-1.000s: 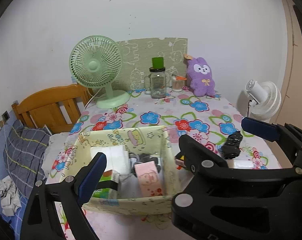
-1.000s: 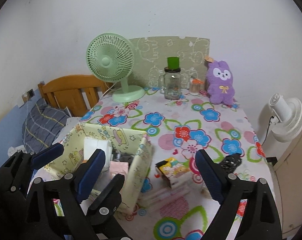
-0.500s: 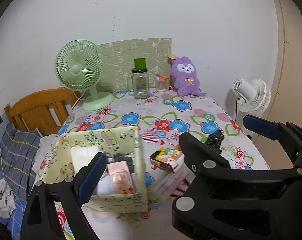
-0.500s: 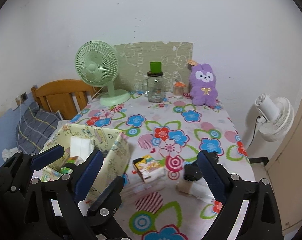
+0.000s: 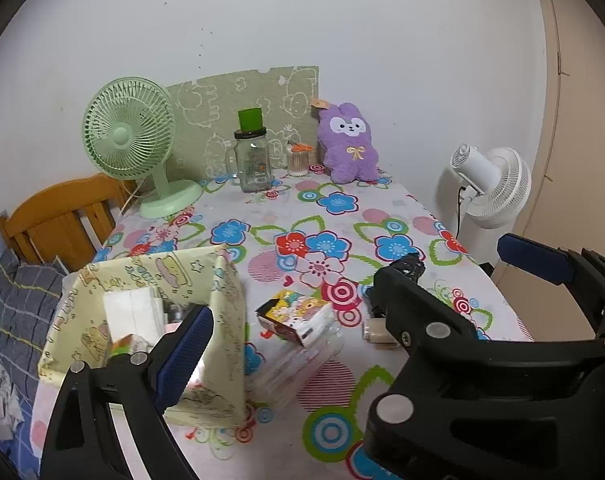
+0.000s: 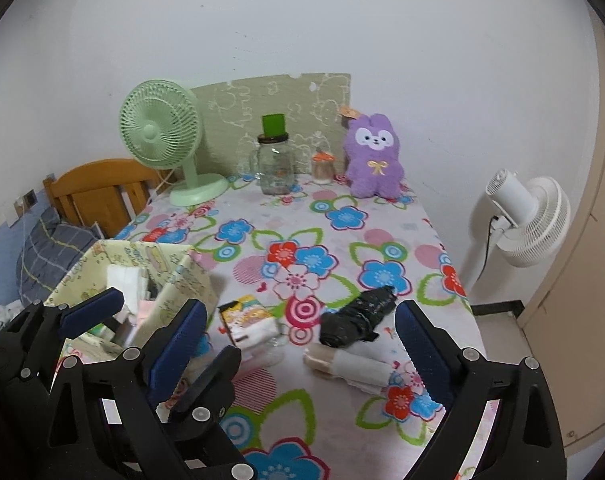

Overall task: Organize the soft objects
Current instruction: 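Withdraw both open tools from the box toward the remaining table items, then grasp the clear plastic sleeve with the left tool while the right tool grasps the wrapped paper roll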

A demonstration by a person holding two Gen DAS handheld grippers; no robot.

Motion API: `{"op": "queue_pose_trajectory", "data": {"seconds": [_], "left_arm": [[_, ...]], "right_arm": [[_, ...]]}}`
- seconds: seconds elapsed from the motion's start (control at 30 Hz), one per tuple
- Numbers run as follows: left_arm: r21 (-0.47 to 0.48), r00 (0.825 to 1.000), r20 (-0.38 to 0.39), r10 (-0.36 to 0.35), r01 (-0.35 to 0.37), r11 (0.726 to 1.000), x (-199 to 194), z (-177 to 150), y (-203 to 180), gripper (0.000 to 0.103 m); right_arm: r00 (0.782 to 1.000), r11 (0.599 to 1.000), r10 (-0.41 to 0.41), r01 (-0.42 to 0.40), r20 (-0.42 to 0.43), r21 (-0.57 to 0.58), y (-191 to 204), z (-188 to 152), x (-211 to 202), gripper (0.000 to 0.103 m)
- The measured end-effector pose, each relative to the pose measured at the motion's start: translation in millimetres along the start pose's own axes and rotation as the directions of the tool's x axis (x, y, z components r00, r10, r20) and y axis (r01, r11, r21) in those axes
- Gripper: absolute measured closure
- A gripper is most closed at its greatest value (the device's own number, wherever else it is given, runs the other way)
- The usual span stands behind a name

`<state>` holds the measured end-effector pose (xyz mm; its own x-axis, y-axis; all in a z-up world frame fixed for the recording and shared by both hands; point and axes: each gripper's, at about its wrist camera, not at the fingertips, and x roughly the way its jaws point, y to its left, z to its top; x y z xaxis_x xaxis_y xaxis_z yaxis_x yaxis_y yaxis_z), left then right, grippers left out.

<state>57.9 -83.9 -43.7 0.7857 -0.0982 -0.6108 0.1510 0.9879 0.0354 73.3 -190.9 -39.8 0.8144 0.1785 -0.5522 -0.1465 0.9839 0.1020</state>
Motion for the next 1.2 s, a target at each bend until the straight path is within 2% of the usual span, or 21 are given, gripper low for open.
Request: {"op": "queue_pose_trajectory", "data": {"seconds": [0.43,0.83,1.2], "left_arm": [[0.033,1.000,-0.023,0.005,-0.004,0.999,28,-5,-25,0.008],[0.064,0.995,-0.099,-0.008,0.014,0.998,64,-13,-36,0.008],[0.060,0.984,-0.177,0.016,-0.006,0.998,94,-23,-34,0.008]], "right_arm": [[0.999,0.999,-0.024,0.026,-0.041,0.037,-31,-13,20,0.006],[0.996,0.998,-0.027,0.032,-0.089,0.053,-48,-25,49,0.006],[0.987,0.998,-0.017,0.028,-0.160,0.063,-55,-39,79,0.006]]}}
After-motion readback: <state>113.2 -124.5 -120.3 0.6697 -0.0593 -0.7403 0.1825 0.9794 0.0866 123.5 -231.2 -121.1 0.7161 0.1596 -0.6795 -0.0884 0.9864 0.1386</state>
